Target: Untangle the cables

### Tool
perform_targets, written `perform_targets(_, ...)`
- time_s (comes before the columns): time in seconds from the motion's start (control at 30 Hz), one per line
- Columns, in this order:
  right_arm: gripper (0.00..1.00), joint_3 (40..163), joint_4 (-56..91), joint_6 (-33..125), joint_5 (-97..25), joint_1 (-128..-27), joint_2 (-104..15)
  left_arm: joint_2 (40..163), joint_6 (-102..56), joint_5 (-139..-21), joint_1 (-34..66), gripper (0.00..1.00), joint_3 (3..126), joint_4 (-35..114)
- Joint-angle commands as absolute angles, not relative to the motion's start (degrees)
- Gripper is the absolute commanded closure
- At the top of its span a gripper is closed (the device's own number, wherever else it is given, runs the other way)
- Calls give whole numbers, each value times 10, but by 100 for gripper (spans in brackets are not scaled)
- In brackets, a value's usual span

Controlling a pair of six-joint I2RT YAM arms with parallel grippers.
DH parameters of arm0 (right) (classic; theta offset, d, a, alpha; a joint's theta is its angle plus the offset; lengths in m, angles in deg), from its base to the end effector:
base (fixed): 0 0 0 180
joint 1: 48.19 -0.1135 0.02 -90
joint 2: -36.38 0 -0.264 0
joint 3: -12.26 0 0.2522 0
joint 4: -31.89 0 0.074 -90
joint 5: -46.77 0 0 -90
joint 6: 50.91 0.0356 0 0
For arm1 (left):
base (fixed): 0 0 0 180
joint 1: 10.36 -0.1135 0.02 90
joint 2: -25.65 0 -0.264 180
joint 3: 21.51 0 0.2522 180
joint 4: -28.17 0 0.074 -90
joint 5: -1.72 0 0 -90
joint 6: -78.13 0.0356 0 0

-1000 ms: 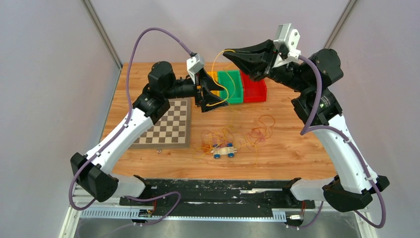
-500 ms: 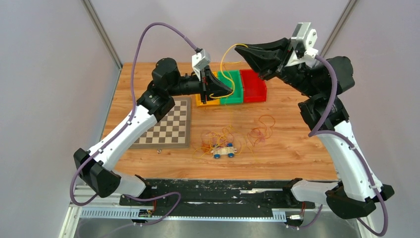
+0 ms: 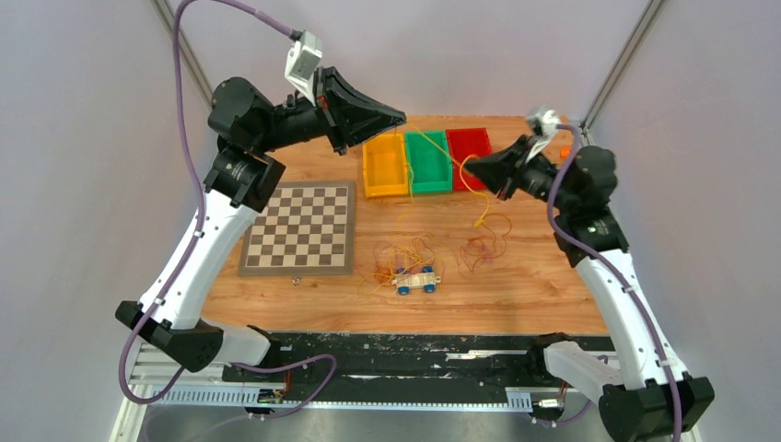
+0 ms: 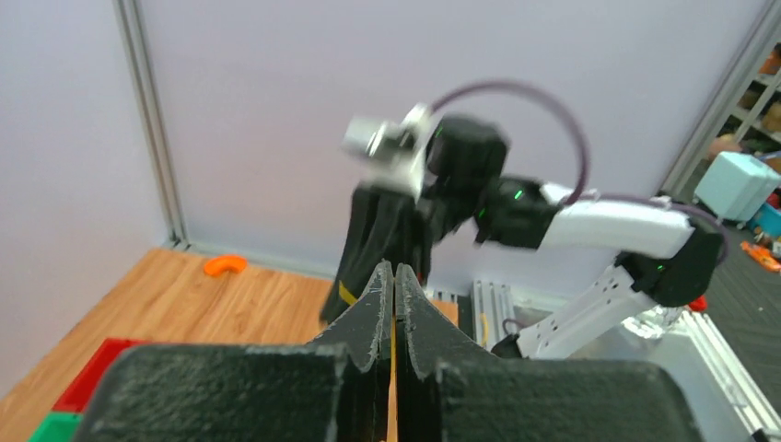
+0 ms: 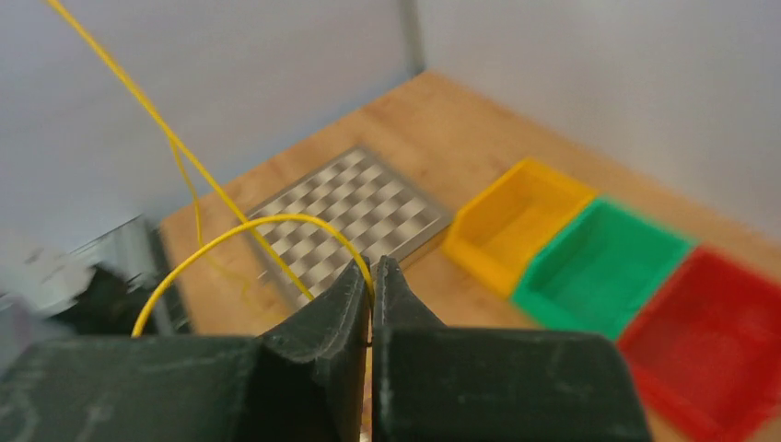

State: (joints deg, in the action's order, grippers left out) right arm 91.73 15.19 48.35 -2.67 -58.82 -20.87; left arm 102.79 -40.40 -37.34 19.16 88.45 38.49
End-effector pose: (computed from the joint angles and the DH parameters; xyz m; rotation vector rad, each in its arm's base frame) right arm 0.2033 0.0617 0.4406 -0.6015 1.4290 0.7958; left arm 0.2146 -0.1533 0.5445 0.8601 1.1847 -1.3621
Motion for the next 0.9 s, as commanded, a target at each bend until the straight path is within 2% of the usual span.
perform_targets(0.0, 92, 856, 152, 590, 141, -625, -222, 1065, -484, -378, 189, 100, 965, 333)
perform_targets(0.1, 84, 856, 126, 557, 150, -632, -216, 1091, -491, -389, 188, 100, 1039, 343)
perform_targets(0.2, 71, 866, 55, 470, 136, -633, -211, 1119, -487, -405, 189, 100, 1103, 358)
perform_targets(0.23, 59, 867, 35, 445, 130, -633, -209, 1124, -482, -417, 189, 100, 1134, 367)
perform_targets(0.33, 34, 864, -12, 381, 99, -632, -201, 1150, -467, -440, 188, 100, 1200, 383)
perform_targets(0.4, 22, 863, -27, 352, 58, -632, -195, 1164, -448, -457, 188, 100, 1234, 396)
perform_targets(0.57, 1, 855, -42, 318, -6, -631, -190, 1175, -376, -506, 181, 100, 1259, 394)
perform_targets(0.7, 0, 840, -64, 307, -53, -627, -189, 1190, -338, -561, 157, 100, 1263, 367)
perform_targets(0.87, 0, 825, -68, 300, -54, -622, -181, 1222, -355, -579, 121, 100, 1262, 301)
